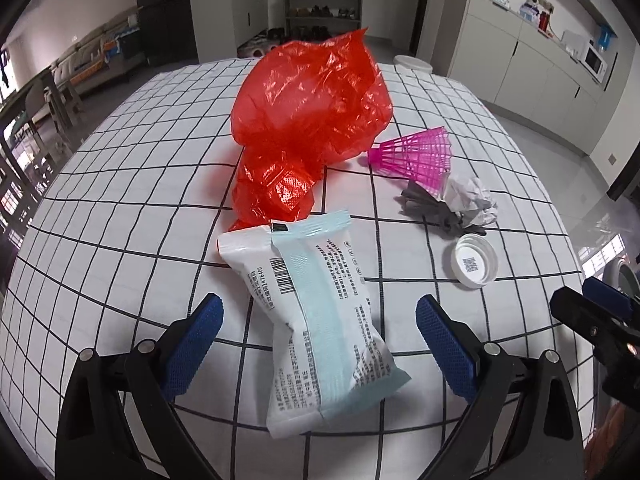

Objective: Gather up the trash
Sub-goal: 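Grasp the white-and-blue wrapper packet with the left tool, then grasp the white round lid with the right tool while the left tool holds the packet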

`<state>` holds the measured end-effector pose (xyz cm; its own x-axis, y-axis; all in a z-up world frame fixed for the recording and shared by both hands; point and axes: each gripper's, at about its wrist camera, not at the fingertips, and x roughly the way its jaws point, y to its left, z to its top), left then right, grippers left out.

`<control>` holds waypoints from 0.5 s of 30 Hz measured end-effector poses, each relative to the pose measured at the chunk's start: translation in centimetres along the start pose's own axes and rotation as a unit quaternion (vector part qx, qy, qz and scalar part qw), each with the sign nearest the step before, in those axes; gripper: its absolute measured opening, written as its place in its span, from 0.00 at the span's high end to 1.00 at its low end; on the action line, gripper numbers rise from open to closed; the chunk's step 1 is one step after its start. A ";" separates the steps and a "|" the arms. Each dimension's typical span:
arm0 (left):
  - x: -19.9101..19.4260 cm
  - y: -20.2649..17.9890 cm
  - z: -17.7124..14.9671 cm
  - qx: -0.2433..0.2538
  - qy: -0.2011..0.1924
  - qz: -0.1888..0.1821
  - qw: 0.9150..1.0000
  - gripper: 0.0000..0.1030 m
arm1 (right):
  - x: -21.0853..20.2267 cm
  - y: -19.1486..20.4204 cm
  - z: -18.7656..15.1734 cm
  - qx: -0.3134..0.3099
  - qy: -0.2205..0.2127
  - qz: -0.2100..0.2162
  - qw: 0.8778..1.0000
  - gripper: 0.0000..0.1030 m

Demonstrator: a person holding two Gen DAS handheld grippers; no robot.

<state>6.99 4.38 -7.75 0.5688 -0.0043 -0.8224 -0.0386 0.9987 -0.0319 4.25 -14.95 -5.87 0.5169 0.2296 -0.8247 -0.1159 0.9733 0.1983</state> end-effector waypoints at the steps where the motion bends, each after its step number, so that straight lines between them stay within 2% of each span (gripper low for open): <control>1: 0.1 0.1 -0.1 -0.001 0.001 0.001 1.000 0.12 | 0.1 0.1 0.0 -0.001 0.001 0.001 1.000 0.25; 3: 0.4 0.2 -0.1 0.000 0.007 0.003 1.000 0.21 | 0.5 0.4 -0.1 -0.004 0.006 0.002 1.000 0.25; 7: 1.0 0.4 -0.3 0.005 0.020 0.004 1.000 0.44 | 0.9 0.7 -0.1 -0.006 0.012 0.005 1.000 0.25; 9: 0.8 0.5 -0.4 0.006 0.015 0.004 1.000 0.48 | 1.0 0.9 -0.1 -0.008 0.012 0.006 1.000 0.25; 15: -1.3 0.8 -1.0 0.015 -0.004 0.004 1.000 0.48 | 1.9 1.3 0.0 -0.011 0.017 0.004 1.000 0.25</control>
<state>5.43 5.12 -7.28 0.5745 0.0045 -0.8185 -0.0182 0.9998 -0.0073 5.09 -13.24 -7.23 0.4870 0.2374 -0.8405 -0.1386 0.9712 0.1940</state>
